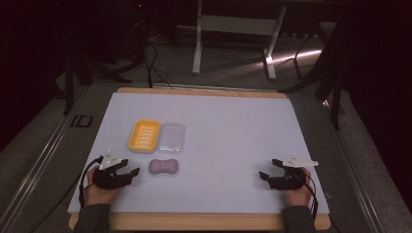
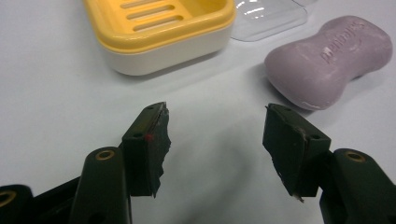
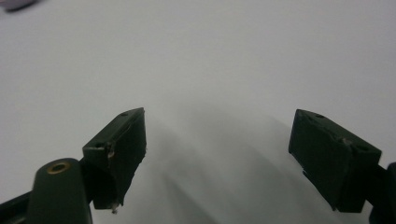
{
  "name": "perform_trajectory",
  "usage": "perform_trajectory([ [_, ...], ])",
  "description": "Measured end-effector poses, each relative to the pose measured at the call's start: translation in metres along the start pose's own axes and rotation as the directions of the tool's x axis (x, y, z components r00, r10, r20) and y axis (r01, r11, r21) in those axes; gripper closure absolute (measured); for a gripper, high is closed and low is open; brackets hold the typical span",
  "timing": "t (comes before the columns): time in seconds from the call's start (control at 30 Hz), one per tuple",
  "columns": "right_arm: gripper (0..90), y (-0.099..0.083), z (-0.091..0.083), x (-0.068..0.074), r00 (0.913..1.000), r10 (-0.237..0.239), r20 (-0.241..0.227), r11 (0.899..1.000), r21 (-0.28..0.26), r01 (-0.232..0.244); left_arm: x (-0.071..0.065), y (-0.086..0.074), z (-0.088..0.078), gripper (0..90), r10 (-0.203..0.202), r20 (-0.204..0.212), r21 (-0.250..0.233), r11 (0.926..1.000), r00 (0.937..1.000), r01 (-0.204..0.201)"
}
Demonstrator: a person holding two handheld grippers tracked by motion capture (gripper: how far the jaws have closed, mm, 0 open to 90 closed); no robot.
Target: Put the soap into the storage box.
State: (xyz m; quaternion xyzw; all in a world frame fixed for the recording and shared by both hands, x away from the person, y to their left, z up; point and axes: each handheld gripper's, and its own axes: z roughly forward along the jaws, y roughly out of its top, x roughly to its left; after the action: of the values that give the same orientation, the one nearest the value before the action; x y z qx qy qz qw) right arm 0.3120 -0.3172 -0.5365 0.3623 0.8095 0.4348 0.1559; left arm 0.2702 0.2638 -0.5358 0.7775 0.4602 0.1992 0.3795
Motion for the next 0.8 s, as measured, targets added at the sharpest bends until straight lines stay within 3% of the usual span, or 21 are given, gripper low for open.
perform_trajectory([
  [0.07,18.6,0.000,0.000,0.001,0.9983,-0.033,-0.049,0.999,0.001,0.033,0.000,0.001,-0.003,42.4,0.001,0.002,-0.015,0.9999,1.0000,-0.001],
  [0.33,18.6,0.000,0.001,0.001,0.9988,-0.025,-0.043,1.000,0.005,0.025,0.003,-0.001,-0.005,44.4,-0.015,0.022,-0.013,0.9998,0.9996,0.015],
  [0.6,18.7,0.000,0.000,0.003,0.9981,-0.048,-0.040,0.999,-0.002,0.048,0.004,0.004,-0.008,45.0,0.020,0.043,0.011,0.9997,0.9989,-0.020],
  [0.8,18.7,0.000,0.000,0.003,0.9980,-0.047,-0.043,0.999,-0.005,0.047,0.004,0.009,-0.015,46.2,0.036,0.058,-0.006,0.9994,0.9977,-0.035],
])
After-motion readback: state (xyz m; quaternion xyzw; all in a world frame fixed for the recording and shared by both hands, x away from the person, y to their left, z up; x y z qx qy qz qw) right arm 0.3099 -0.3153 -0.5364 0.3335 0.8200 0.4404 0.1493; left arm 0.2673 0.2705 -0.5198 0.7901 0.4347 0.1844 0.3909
